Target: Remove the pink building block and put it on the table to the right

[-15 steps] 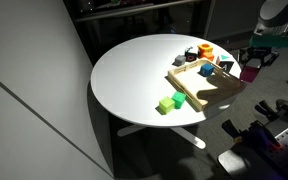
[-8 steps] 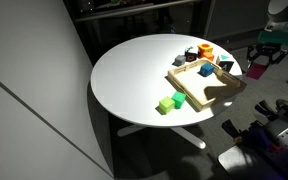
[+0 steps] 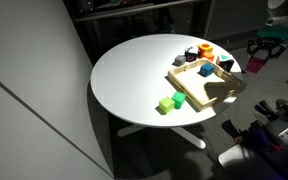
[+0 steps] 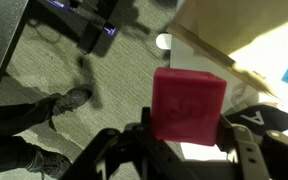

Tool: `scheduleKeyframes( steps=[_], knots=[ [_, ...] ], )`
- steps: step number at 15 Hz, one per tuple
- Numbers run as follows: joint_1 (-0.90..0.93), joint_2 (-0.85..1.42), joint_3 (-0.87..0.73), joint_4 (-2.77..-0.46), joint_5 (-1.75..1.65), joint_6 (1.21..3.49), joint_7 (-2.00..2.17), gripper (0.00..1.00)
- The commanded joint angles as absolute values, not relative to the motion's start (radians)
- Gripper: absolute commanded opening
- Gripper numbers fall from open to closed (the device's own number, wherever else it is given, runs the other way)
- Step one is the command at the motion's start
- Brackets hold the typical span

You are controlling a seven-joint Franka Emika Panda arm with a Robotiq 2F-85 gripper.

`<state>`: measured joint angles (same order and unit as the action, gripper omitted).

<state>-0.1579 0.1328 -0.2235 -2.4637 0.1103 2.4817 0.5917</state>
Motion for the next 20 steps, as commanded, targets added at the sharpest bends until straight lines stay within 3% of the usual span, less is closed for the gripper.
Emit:
scheduleKeyframes(
  steps=[1, 17, 18, 19, 20],
  knots=[
    [-0.163, 0.177, -0.223, -2.398, 0.144, 2.469, 0.590, 0.33],
    [-0.136, 0.352, -0.201, -2.268, 0.183, 2.485, 0.577, 0.33],
    [-0.134, 0.358, -0.202, -2.262, 0.184, 2.483, 0.576, 0.62],
    [-0.133, 0.363, -0.202, -2.259, 0.184, 2.482, 0.575, 0.84],
    [-0.132, 0.365, -0.203, -2.257, 0.184, 2.481, 0.574, 0.86]
  ],
)
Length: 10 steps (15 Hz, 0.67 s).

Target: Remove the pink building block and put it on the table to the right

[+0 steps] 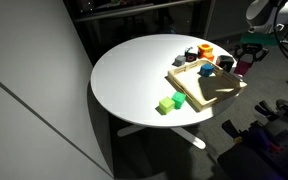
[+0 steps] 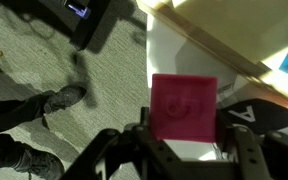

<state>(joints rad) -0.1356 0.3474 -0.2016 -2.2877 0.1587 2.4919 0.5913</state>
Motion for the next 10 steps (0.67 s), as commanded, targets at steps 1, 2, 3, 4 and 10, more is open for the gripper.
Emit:
scheduleKeyframes(
  steps=[1, 2, 3, 4, 10],
  knots=[
    [-0.131, 0.365, -0.202, -2.258, 0.184, 2.482, 0.572, 0.88],
    [-0.129, 0.364, -0.202, -2.259, 0.182, 2.481, 0.573, 0.95],
    [-0.126, 0.356, -0.201, -2.265, 0.181, 2.483, 0.570, 0.99],
    [-0.122, 0.350, -0.201, -2.271, 0.178, 2.485, 0.571, 1.00],
    [-0.084, 0.294, -0.173, -2.316, 0.162, 2.484, 0.524, 1.00]
  ],
)
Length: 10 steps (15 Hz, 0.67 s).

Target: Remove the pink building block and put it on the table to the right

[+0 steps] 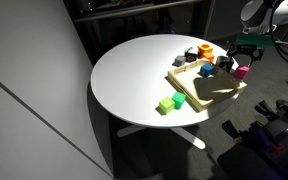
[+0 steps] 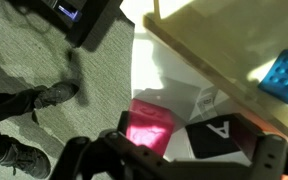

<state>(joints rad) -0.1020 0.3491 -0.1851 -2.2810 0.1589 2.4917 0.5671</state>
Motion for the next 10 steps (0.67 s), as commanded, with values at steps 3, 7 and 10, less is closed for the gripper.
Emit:
scheduleKeyframes(
  steps=[3, 7, 10],
  knots=[
    [-0.056, 0.260, -0.156, -2.340, 0.148, 2.478, 0.481, 1.00],
    [-0.003, 0.200, -0.139, -2.393, 0.071, 2.454, 0.452, 1.00],
    [0.023, 0.147, -0.113, -2.433, 0.018, 2.414, 0.426, 1.00]
  ],
)
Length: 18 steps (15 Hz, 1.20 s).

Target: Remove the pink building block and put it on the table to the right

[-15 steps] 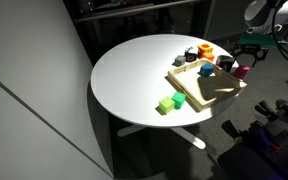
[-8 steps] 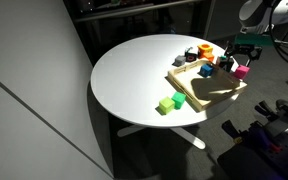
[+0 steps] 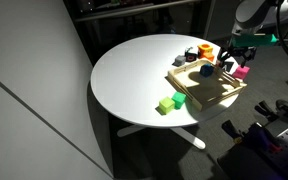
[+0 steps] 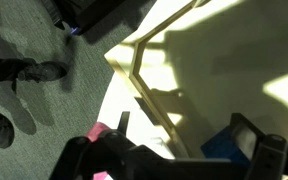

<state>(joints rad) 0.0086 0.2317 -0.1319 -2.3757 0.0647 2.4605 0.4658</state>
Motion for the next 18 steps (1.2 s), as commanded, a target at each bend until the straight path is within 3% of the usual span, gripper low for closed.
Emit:
scheduleKeyframes(
  steps=[1, 18],
  knots=[
    [0.029, 0.123, -0.100, -2.448, 0.008, 2.391, 0.414, 1.00],
    [0.042, -0.271, 0.082, -2.645, -0.024, 2.173, 0.391, 1.00]
  ],
)
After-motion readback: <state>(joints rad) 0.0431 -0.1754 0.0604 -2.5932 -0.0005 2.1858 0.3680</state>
